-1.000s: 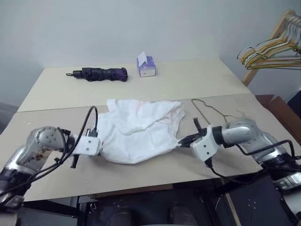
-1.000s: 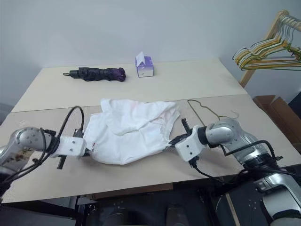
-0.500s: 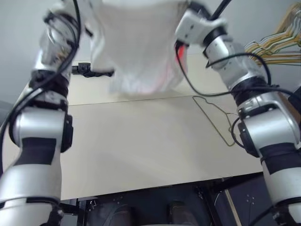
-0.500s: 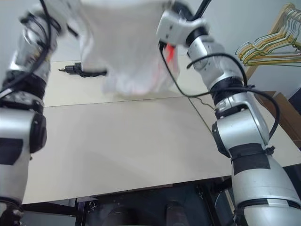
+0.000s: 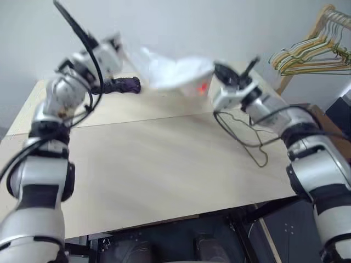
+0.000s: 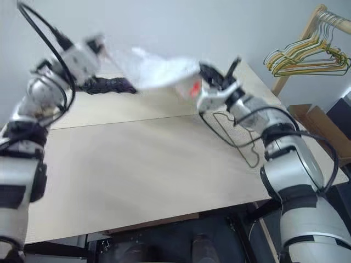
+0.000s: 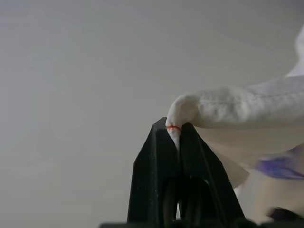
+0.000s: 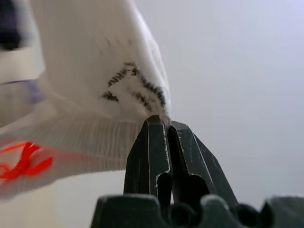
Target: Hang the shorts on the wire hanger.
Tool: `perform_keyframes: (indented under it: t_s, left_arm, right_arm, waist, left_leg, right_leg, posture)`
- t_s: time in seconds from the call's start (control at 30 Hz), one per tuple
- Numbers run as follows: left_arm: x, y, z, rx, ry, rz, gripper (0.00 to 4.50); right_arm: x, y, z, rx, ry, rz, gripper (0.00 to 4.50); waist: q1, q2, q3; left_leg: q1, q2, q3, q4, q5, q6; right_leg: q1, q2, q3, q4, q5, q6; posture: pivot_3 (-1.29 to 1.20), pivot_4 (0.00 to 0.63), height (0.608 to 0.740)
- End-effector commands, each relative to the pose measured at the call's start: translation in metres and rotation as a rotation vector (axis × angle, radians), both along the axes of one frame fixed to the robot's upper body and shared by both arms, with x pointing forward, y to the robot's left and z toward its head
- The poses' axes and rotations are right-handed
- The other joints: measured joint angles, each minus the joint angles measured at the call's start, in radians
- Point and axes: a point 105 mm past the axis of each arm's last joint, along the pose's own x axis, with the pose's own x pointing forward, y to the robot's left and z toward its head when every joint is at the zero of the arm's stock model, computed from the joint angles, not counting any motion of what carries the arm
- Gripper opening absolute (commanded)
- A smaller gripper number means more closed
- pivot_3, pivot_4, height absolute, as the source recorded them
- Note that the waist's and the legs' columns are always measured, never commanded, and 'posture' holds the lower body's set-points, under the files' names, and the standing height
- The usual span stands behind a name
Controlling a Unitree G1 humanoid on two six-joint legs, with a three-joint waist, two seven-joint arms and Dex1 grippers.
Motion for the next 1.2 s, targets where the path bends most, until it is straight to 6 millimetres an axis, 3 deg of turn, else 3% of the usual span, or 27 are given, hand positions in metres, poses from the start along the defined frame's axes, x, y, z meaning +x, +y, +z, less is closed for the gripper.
perform_keyframes:
  t_s: [0.03, 0.13, 0.2, 0.27, 0.4, 0.63, 0.77, 0.97, 1.07, 1.2]
  left_arm:
    - [-0.038, -0.004, -0.019, 0.092, 0.144, -0.138, 0.01]
    - [-0.077, 0.004, -0.071, 0.18, 0.416, -0.172, 0.01]
    - [-0.1, 0.007, -0.093, 0.238, 0.531, -0.189, 0.01]
    - [-0.124, 0.011, -0.115, 0.327, 0.634, -0.207, 0.01]
    - [-0.161, 0.017, -0.138, 0.403, 0.849, -0.212, 0.01]
    - [-0.205, 0.035, -0.152, 0.627, 1.09, -0.25, 0.01]
    - [-0.216, 0.043, -0.153, 0.721, 1.121, -0.266, 0.01]
    - [-0.251, 0.023, -0.157, 0.648, 1.217, -0.4, 0.01]
    - [-0.278, 0.01, -0.161, 0.617, 1.278, -0.48, 0.01]
    - [-0.297, 0.006, -0.172, 0.613, 1.315, -0.497, 0.01]
  right_arm:
    - [-0.022, 0.003, -0.029, -0.118, 0.139, 0.134, 0.0]
    - [-0.042, -0.002, -0.073, -0.247, 0.287, 0.201, 0.0]
    - [-0.052, -0.005, -0.09, -0.294, 0.342, 0.226, 0.0]
    - [-0.059, -0.009, -0.102, -0.329, 0.376, 0.232, 0.0]
    - [-0.063, -0.016, -0.113, -0.368, 0.396, 0.209, 0.0]
    - [-0.069, -0.023, -0.123, -0.421, 0.403, 0.194, 0.0]
    - [-0.08, -0.027, -0.122, -0.436, 0.408, 0.22, 0.0]
    - [-0.117, -0.031, -0.123, -0.446, 0.457, 0.298, 0.0]
    - [-0.13, -0.029, -0.125, -0.435, 0.476, 0.312, 0.0]
    - [-0.141, -0.024, -0.126, -0.422, 0.507, 0.321, 0.0]
  waist:
    - [-0.03, 0.0, 0.0]
    - [-0.064, 0.0, 0.0]
    - [-0.074, 0.0, 0.0]
    - [-0.074, 0.0, 0.0]
    - [-0.056, -0.002, 0.001]
    - [-0.012, -0.002, 0.001]
    - [0.002, -0.002, 0.001]
    - [0.029, -0.002, 0.002]
    - [0.033, -0.002, 0.002]
    - [0.039, -0.002, 0.002]
  left_leg:
    - [0.0, 0.0, -0.002, 0.0, 0.0, 0.0]
    - [0.0, 0.0, -0.009, 0.0, -0.001, 0.002]
    - [0.004, 0.001, -0.011, -0.001, -0.001, 0.002]
    - [0.01, 0.002, -0.012, -0.001, -0.002, 0.003]
    - [0.028, 0.004, -0.012, -0.002, -0.011, 0.017]
    - [0.026, 0.005, -0.011, -0.001, -0.015, 0.017]
    - [0.024, 0.004, -0.01, 0.0, -0.016, 0.018]
    - [0.026, 0.005, -0.009, 0.0, -0.018, 0.02]
    - [0.027, 0.006, -0.007, 0.0, -0.019, 0.02]
    - [0.03, 0.006, -0.007, 0.0, -0.019, 0.02]
  right_leg:
    - [0.0, 0.0, 0.001, -0.002, 0.0, 0.0]
    - [0.001, 0.0, 0.002, -0.003, -0.001, 0.001]
    - [0.004, 0.0, 0.004, -0.003, -0.001, 0.001]
    - [0.011, 0.001, 0.003, -0.003, 0.0, 0.001]
    - [0.029, 0.001, 0.002, -0.008, 0.0, 0.001]
    - [0.03, 0.002, 0.003, -0.01, -0.001, 0.001]
    - [0.03, 0.001, 0.003, -0.011, -0.001, 0.001]
    - [0.031, 0.001, 0.003, -0.019, -0.001, 0.001]
    - [0.032, 0.001, 0.004, -0.019, -0.001, 0.001]
    - [0.033, 0.003, 0.005, -0.018, -0.001, 0.0]
  posture:
    - [-0.1, 0.023, 0.74]
    - [-0.09, 0.03, 0.74]
    - [-0.09, 0.033, 0.74]
    - [-0.09, 0.037, 0.74]
    - [-0.09, 0.041, 0.74]
    - [-0.09, 0.047, 0.74]
    - [-0.09, 0.056, 0.74]
    - [-0.1, 0.068, 0.74]
    - [-0.1, 0.072, 0.74]
    - [-0.11, 0.074, 0.74]
